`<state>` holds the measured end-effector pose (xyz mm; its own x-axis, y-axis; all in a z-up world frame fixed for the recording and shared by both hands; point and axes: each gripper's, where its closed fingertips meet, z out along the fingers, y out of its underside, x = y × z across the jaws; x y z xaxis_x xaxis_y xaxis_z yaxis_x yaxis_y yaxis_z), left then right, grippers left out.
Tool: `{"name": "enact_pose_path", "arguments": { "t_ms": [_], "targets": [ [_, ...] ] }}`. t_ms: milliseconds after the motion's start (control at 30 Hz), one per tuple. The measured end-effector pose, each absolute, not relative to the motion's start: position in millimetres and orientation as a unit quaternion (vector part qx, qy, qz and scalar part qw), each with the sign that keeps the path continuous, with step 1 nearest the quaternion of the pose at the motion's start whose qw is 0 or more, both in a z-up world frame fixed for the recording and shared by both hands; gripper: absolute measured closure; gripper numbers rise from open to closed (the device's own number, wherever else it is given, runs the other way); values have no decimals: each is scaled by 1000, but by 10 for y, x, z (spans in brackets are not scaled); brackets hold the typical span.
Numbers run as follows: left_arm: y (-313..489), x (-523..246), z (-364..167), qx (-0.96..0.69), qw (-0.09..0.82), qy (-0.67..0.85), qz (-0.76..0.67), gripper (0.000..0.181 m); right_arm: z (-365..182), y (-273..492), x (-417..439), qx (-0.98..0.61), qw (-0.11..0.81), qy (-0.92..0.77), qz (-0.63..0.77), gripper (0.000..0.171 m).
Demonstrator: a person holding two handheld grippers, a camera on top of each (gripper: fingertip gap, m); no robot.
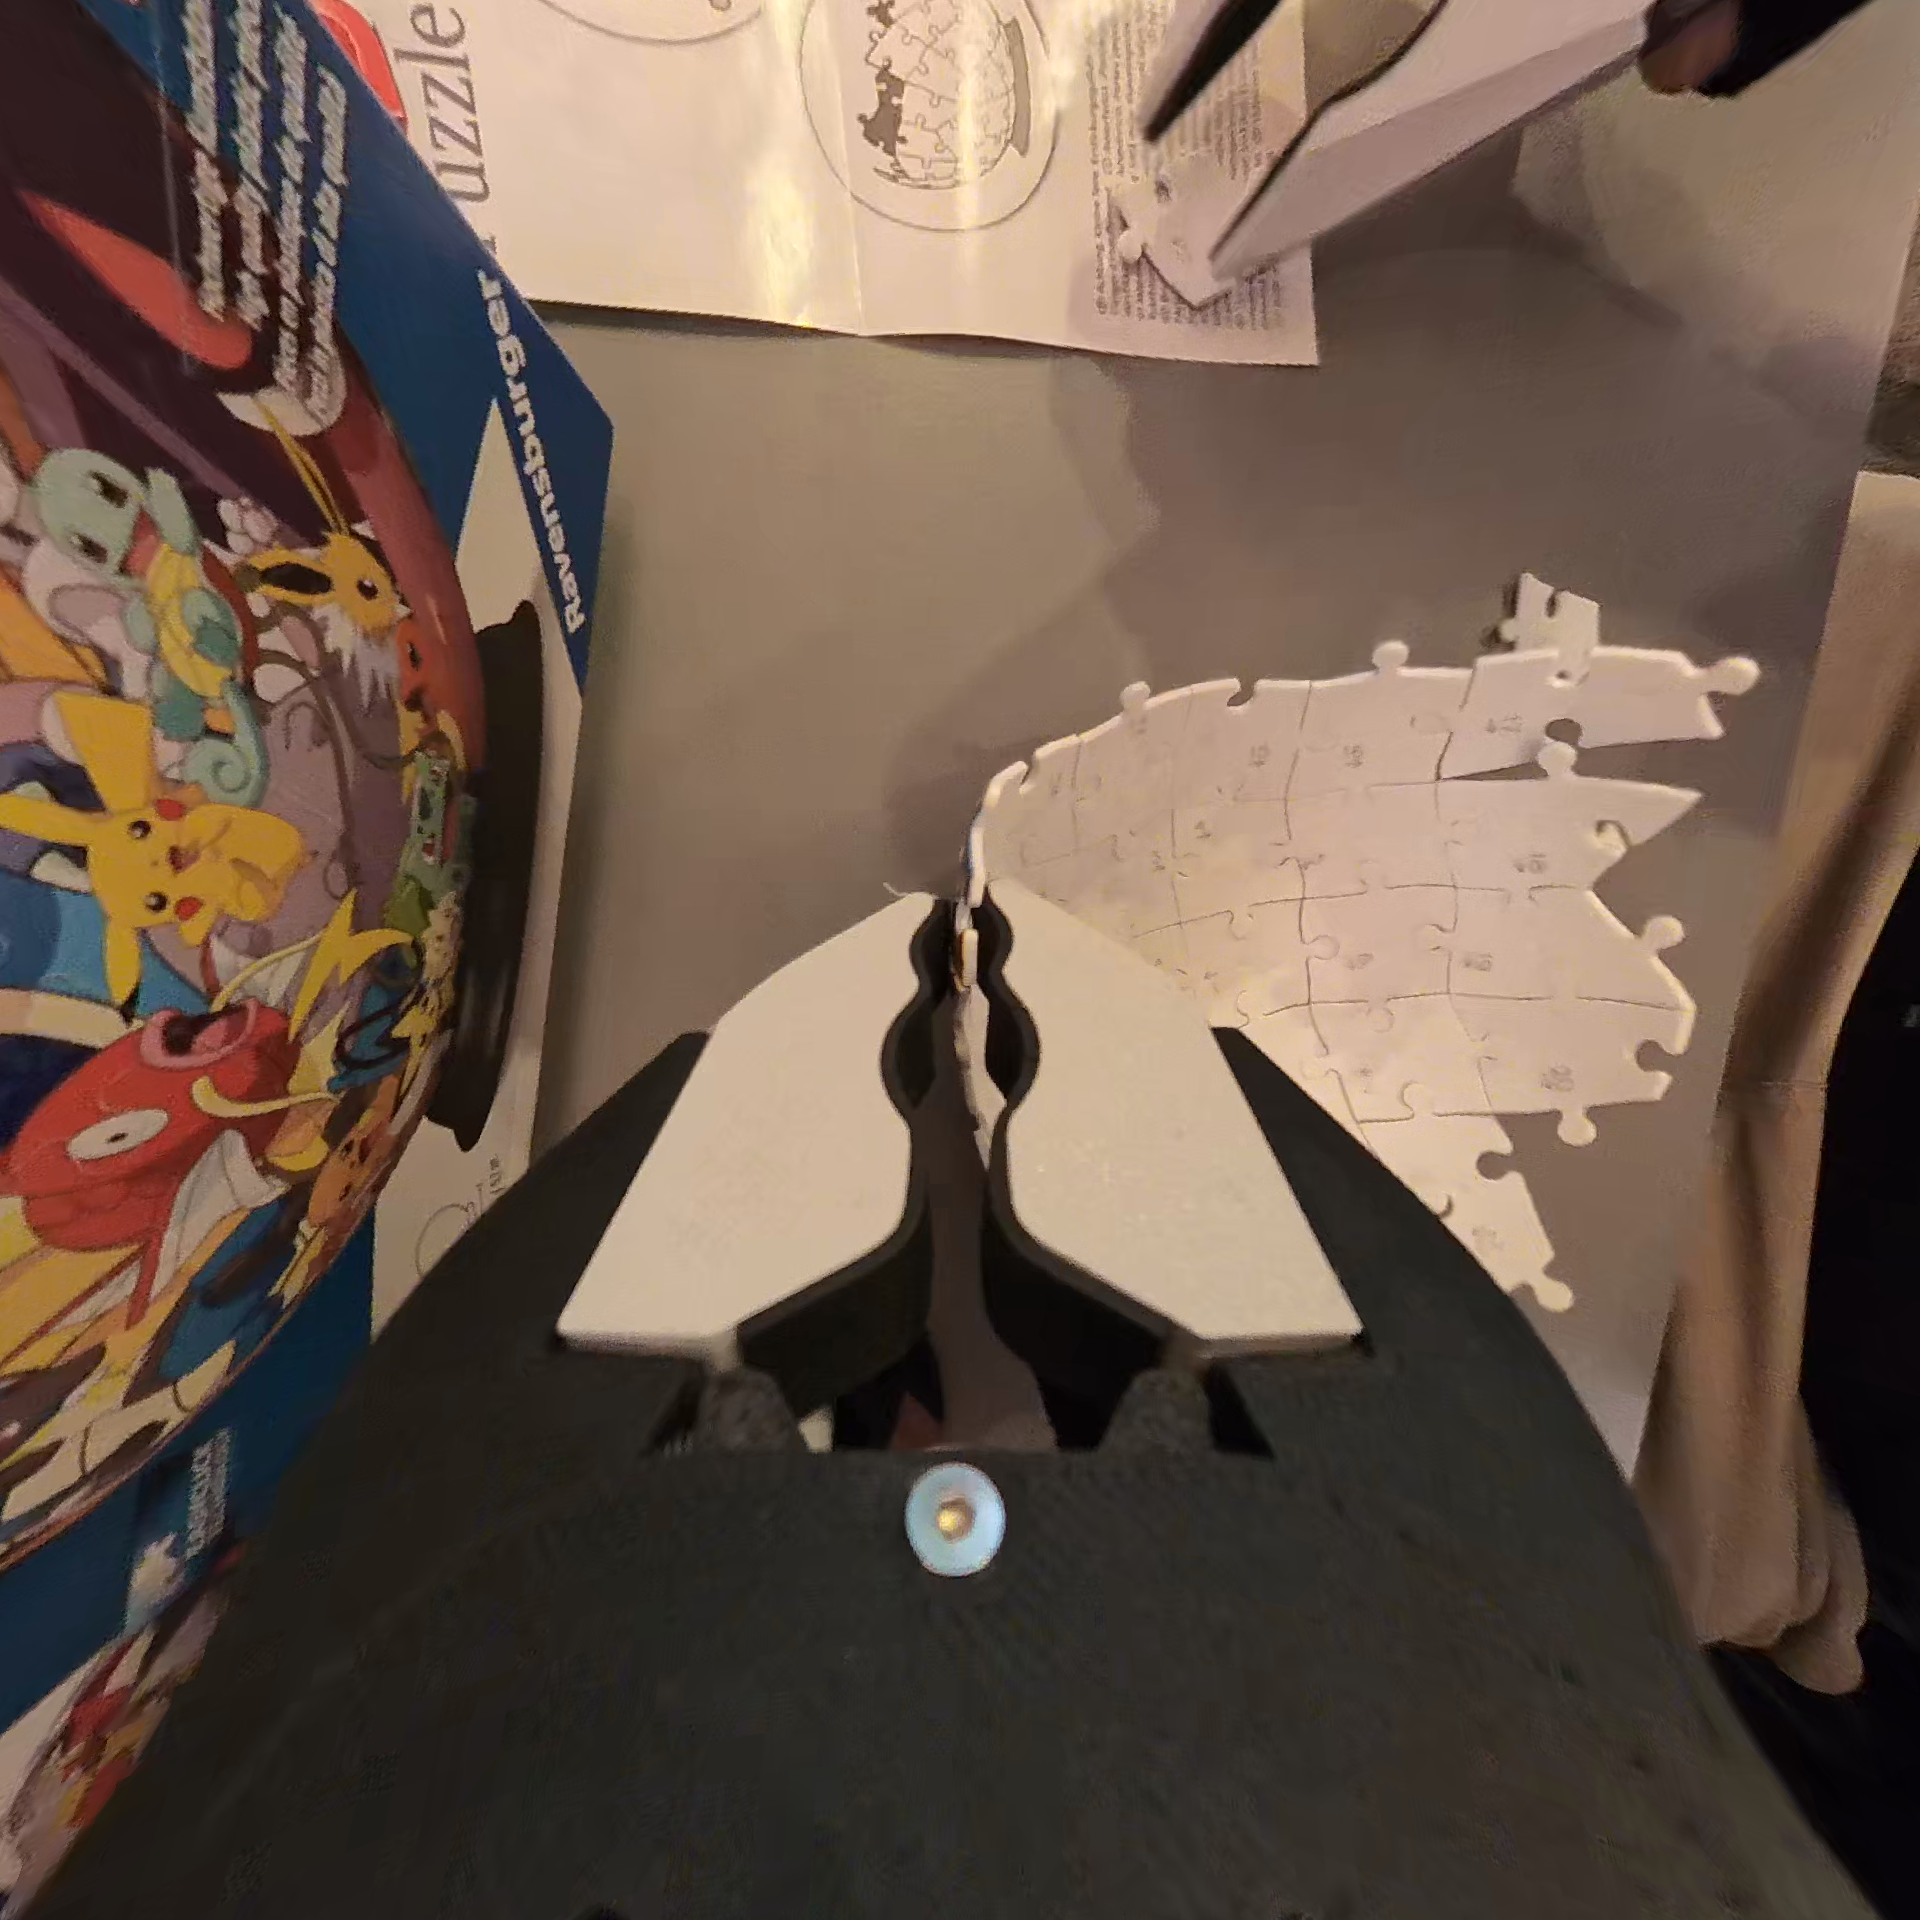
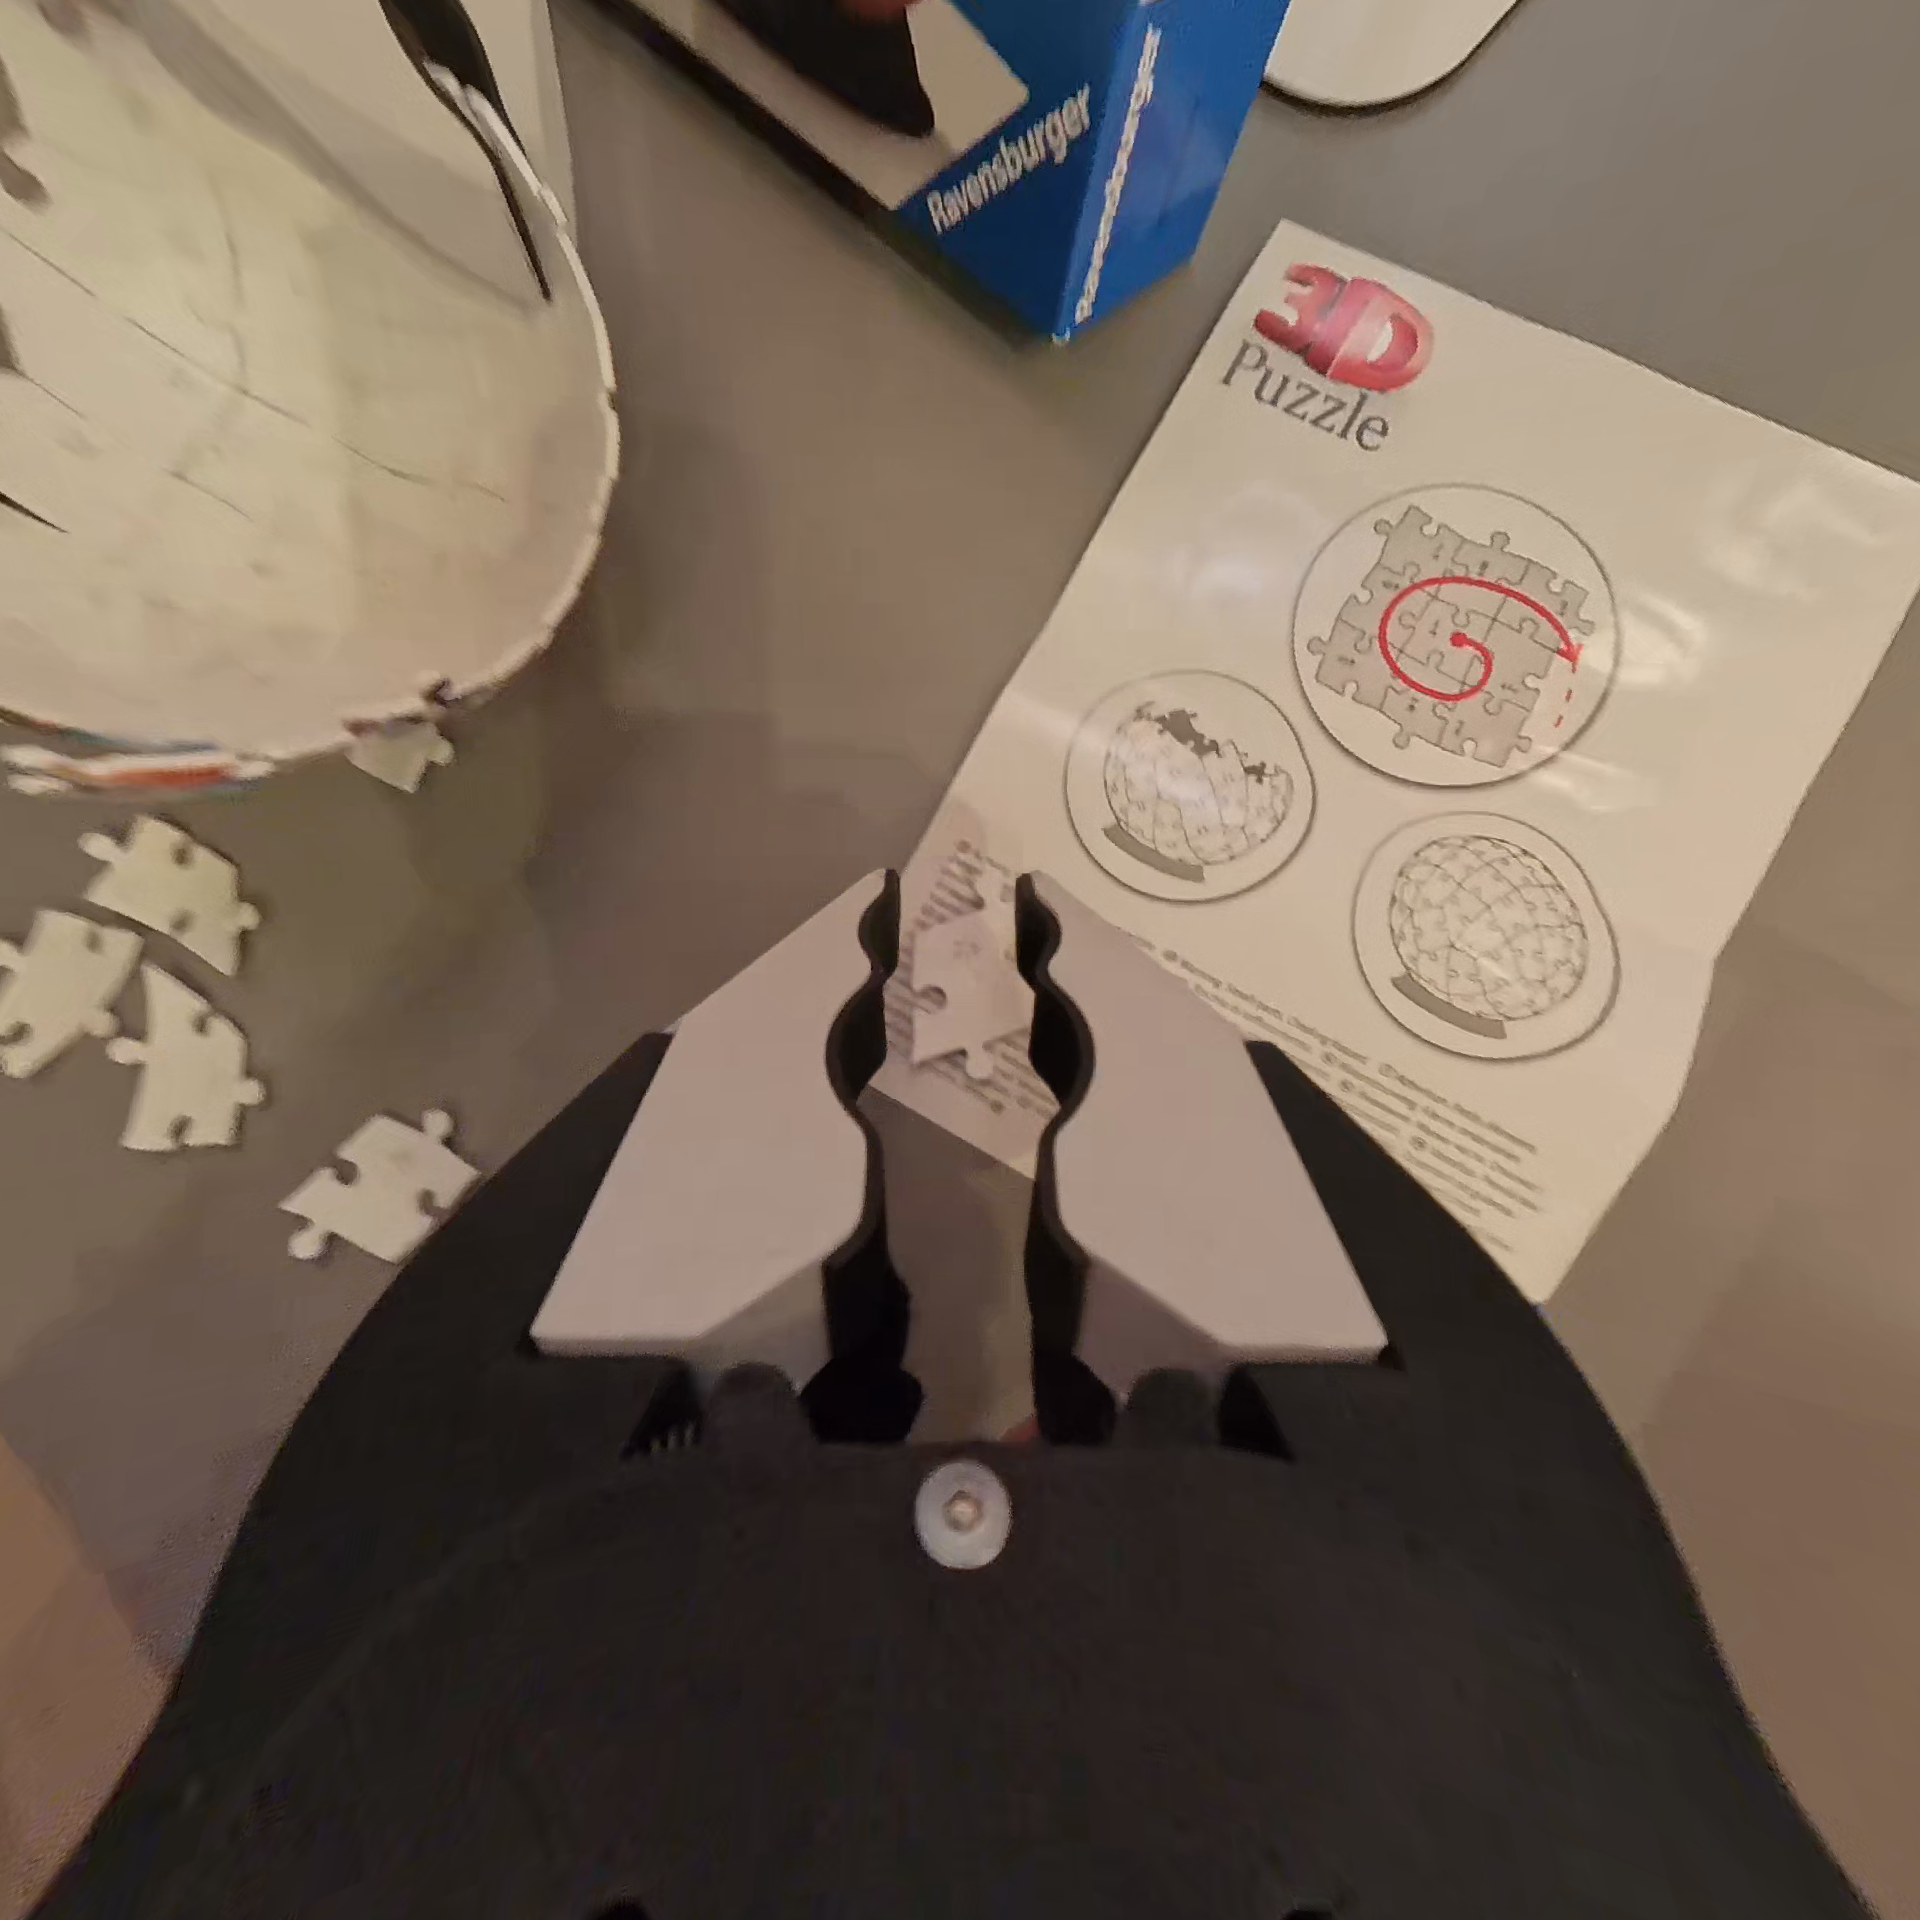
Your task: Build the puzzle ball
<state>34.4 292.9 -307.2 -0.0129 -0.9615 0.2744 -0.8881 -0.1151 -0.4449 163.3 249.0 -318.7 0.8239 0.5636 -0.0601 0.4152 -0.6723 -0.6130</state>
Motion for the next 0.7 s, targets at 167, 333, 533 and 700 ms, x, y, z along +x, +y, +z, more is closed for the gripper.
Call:
{"name": "enact_pose_path", "arguments": {
  "t_ms": [167,333,533,700],
  "targets": [
    [2889,347,-3113,-696,62,668,-257,177,-3197,2393,1826,-907,288,-294,88,146],
    [2840,383,-3153,-692,48,674,-254,175,-3323,2326,1797,-902,275,-325,76,145],
    [2828,422,-3197,-691,43,677,-249,173,-3349,2361,1754,-900,286,-317,82,171],
    [2820,430,-3203,-688,44,681,-248,172,-3274,2404,1708,-894,299,-322,90,168]
  ]
}}
